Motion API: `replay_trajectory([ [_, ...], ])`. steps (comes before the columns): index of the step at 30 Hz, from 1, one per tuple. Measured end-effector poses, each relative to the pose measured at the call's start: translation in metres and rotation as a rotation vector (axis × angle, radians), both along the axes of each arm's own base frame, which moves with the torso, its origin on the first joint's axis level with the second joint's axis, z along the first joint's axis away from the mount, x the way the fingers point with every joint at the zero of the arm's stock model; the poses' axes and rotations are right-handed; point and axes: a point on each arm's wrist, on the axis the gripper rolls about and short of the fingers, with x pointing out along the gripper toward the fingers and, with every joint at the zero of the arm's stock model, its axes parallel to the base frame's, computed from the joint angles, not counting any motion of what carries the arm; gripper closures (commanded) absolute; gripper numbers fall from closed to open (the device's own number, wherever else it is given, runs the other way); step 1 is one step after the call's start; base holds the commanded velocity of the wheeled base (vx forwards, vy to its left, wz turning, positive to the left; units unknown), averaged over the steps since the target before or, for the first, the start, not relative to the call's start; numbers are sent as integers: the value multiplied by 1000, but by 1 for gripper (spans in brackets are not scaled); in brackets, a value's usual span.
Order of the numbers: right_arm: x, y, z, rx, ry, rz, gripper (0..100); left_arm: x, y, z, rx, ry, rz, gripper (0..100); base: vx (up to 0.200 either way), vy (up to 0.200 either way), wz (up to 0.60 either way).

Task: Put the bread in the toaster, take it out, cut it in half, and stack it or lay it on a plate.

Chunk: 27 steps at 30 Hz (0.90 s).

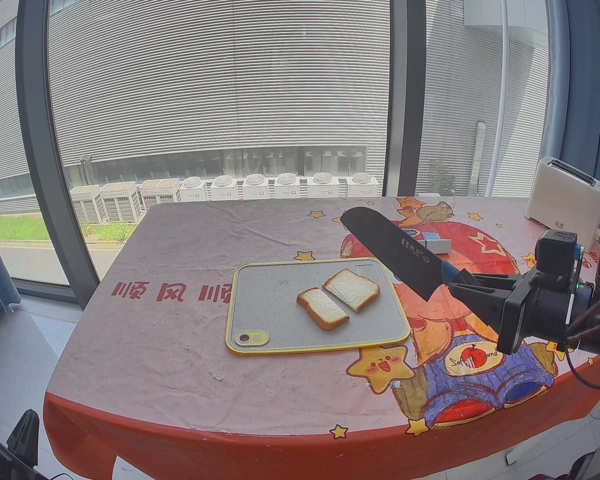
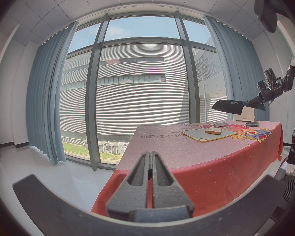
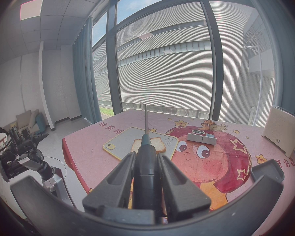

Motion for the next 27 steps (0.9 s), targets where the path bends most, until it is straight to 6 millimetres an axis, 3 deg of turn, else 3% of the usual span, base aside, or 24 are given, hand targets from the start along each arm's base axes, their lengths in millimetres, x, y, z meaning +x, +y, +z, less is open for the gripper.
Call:
replay_trajectory([
  [27, 20, -18, 2, -2, -4, -123, 100, 0, 0, 0, 0, 2, 0, 100, 0, 0, 0],
])
